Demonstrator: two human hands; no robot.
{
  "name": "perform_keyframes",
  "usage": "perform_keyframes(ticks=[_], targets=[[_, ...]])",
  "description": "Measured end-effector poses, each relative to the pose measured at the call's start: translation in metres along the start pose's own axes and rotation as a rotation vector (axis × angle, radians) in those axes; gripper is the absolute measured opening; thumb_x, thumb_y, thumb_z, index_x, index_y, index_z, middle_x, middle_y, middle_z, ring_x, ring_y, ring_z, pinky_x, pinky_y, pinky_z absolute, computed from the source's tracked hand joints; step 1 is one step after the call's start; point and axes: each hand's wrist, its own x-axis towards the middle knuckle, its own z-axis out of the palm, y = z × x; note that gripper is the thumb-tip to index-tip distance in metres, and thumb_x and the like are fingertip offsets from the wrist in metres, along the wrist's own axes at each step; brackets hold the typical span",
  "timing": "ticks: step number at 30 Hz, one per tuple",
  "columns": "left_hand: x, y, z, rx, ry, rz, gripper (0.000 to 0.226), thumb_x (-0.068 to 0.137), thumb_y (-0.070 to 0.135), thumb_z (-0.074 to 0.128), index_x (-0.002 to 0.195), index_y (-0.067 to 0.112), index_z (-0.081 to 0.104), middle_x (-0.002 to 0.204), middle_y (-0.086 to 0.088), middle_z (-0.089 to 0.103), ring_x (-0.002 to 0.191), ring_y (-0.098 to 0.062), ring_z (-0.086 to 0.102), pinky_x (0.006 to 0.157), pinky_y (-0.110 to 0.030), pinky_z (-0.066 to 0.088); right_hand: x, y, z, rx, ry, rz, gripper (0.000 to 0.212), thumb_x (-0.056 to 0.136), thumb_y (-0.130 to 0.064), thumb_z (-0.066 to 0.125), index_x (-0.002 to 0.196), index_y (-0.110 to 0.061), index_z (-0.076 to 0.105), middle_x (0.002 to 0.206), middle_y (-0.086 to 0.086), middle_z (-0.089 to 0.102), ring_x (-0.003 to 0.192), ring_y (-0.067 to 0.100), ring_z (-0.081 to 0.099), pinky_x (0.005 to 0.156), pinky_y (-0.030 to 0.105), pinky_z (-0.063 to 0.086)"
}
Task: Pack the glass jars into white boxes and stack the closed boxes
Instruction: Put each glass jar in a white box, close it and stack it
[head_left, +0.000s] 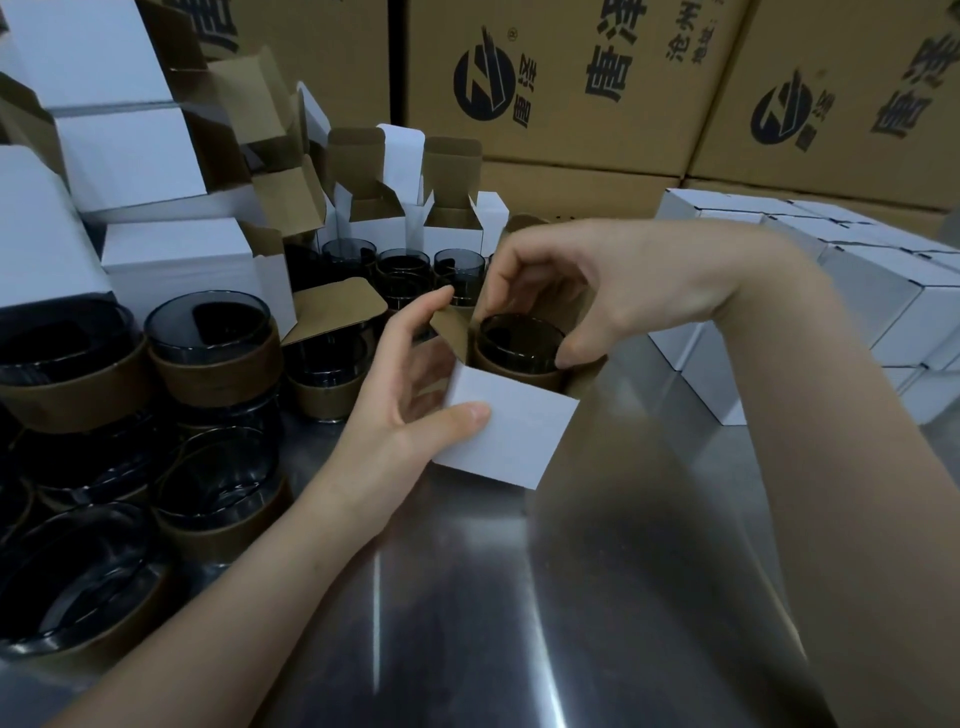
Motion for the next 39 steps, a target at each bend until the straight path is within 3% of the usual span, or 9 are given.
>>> perform_keyframes(ticks=[7, 10, 13, 20, 23, 26, 30, 33, 39], targets=[[0.000, -0.001, 0.001, -0.034, 0.008, -0.011, 0.075, 0.075, 0.010, 0.066, 0.137, 0.042, 0.038, 0.112, -0.002, 0.064, 0.105, -0.017, 0.063, 0.088, -0.028, 0.051, 0.010, -0.004, 0.009, -0.091, -0.060, 0.071, 0.057, 0.070, 0.006, 0.075, 0.113, -0.028, 0.058, 0.111, -0.019, 0.063, 0.109, 0.009, 0.060, 0.093, 0.042, 0.053], [0.001, -0.001, 0.001, -0.035, 0.012, -0.012, 0.076, 0.074, 0.008, 0.064, 0.138, 0.039, 0.036, 0.114, 0.000, 0.063, 0.105, -0.014, 0.063, 0.086, -0.023, 0.050, 0.015, -0.007, 0.015, -0.171, -0.079, 0.094, 0.057, 0.071, 0.004, 0.073, 0.111, -0.032, 0.056, 0.102, -0.020, 0.057, 0.099, 0.012, 0.058, 0.076, 0.030, 0.055], [0.001, -0.001, 0.001, -0.035, 0.015, -0.012, 0.078, 0.072, 0.006, 0.062, 0.139, 0.035, 0.034, 0.120, 0.002, 0.060, 0.110, -0.010, 0.060, 0.085, -0.020, 0.048, 0.020, -0.009, 0.021, -0.256, -0.080, 0.104, 0.057, 0.071, 0.003, 0.070, 0.113, -0.033, 0.056, 0.097, -0.013, 0.056, 0.089, 0.013, 0.056, 0.066, 0.030, 0.049], [0.000, -0.002, 0.001, -0.022, 0.030, -0.021, 0.078, 0.070, 0.002, 0.060, 0.136, 0.034, 0.033, 0.122, 0.001, 0.055, 0.107, -0.007, 0.061, 0.079, -0.018, 0.051, 0.026, -0.008, 0.026, -0.253, -0.079, 0.083, 0.054, 0.073, 0.003, 0.068, 0.113, -0.032, 0.056, 0.098, -0.020, 0.054, 0.097, 0.017, 0.058, 0.069, 0.030, 0.050], [0.000, -0.001, 0.000, -0.016, 0.047, -0.015, 0.077, 0.068, 0.000, 0.058, 0.133, 0.035, 0.035, 0.119, 0.005, 0.057, 0.108, -0.008, 0.060, 0.082, -0.022, 0.052, 0.023, -0.005, 0.021, -0.130, -0.083, 0.048, 0.054, 0.076, 0.006, 0.068, 0.114, -0.031, 0.057, 0.110, -0.016, 0.058, 0.101, 0.013, 0.060, 0.079, 0.032, 0.055], [0.000, 0.001, 0.001, 0.007, 0.060, -0.012, 0.075, 0.067, 0.000, 0.056, 0.130, 0.037, 0.037, 0.121, 0.002, 0.056, 0.111, -0.010, 0.059, 0.086, -0.024, 0.053, 0.012, -0.006, 0.009, 0.077, 0.059, -0.028, 0.048, 0.083, 0.015, 0.055, 0.107, -0.026, 0.061, 0.118, -0.003, 0.064, 0.106, 0.012, 0.064, 0.088, 0.030, 0.054], [0.000, 0.001, 0.001, 0.050, 0.070, -0.012, 0.075, 0.067, 0.004, 0.055, 0.130, 0.042, 0.039, 0.125, 0.005, 0.054, 0.116, -0.005, 0.054, 0.087, -0.018, 0.049, 0.001, 0.005, -0.007, 0.262, 0.351, -0.031, 0.045, 0.080, 0.024, 0.042, 0.085, -0.014, 0.065, 0.089, 0.010, 0.074, 0.082, 0.019, 0.070, 0.082, 0.033, 0.058], [0.001, 0.000, 0.000, 0.108, 0.051, -0.052, 0.072, 0.070, 0.016, 0.055, 0.132, 0.050, 0.041, 0.140, 0.006, 0.043, 0.129, -0.005, 0.043, 0.099, -0.024, 0.041, 0.003, 0.023, -0.005, 0.280, 0.427, 0.097, 0.033, 0.083, 0.018, 0.053, 0.083, -0.014, 0.061, 0.078, 0.008, 0.071, 0.066, 0.016, 0.067, 0.067, 0.032, 0.057], [0.004, 0.001, 0.004, 0.018, 0.136, -0.123, 0.034, 0.094, 0.053, 0.044, 0.124, 0.047, 0.060, 0.135, 0.015, 0.043, 0.115, 0.020, 0.042, 0.102, -0.013, 0.035, 0.014, 0.052, 0.038, 0.577, 0.366, 0.224, 0.030, 0.085, -0.011, 0.074, 0.109, -0.017, 0.057, 0.091, 0.007, 0.071, 0.072, 0.025, 0.067, 0.066, 0.039, 0.058]])
